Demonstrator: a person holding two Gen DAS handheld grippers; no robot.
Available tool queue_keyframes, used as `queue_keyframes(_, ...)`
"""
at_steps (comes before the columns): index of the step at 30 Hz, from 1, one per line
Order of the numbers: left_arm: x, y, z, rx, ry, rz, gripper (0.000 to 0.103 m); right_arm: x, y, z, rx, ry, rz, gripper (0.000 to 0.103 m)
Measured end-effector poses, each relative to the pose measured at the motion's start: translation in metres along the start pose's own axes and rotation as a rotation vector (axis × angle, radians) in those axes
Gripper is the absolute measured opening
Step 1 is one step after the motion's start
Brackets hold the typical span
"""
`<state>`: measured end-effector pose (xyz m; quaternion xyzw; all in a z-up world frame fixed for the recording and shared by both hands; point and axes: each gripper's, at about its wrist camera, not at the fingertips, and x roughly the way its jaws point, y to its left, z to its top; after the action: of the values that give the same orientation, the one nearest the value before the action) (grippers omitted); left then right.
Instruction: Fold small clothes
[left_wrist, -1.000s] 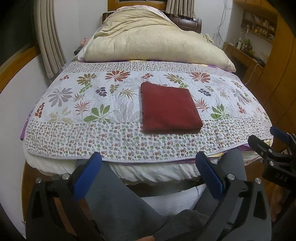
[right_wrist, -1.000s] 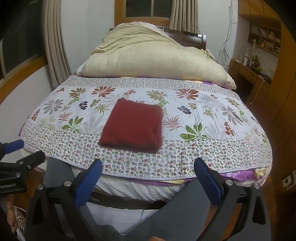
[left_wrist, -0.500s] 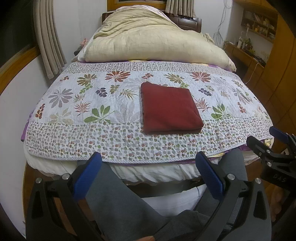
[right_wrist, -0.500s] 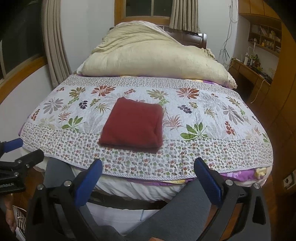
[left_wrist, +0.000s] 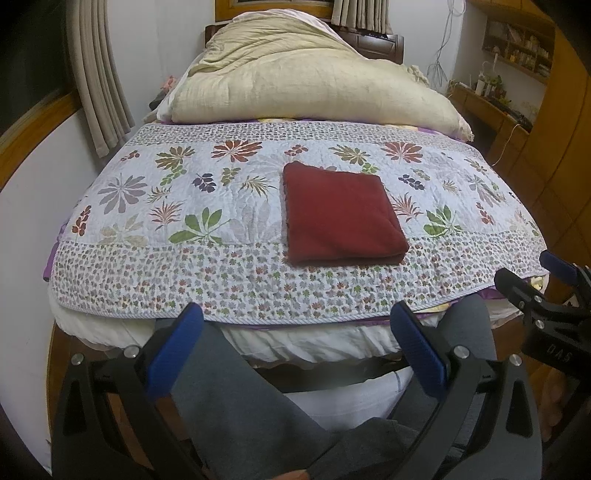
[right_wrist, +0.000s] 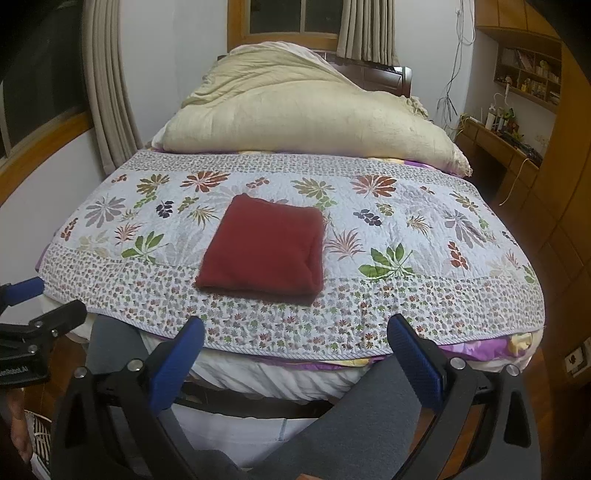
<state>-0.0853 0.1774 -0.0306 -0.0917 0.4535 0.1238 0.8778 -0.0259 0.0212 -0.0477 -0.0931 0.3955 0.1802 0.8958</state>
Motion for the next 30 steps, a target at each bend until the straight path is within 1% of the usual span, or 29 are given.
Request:
queue_keyframes(13,0.0029,0.0006,-0.0014,0.004,0.012,0.000,0.100,-0.0002,0.0021,-0.0013,-0.003,-0.014,-0.010,0.099)
queue_keyframes(30,0.0046,0.0043,0.0020,-0.001,0.014,0.001,0.100,-0.0008,0.0007,-0.0020,0.001,-0.016,0.000,0.099)
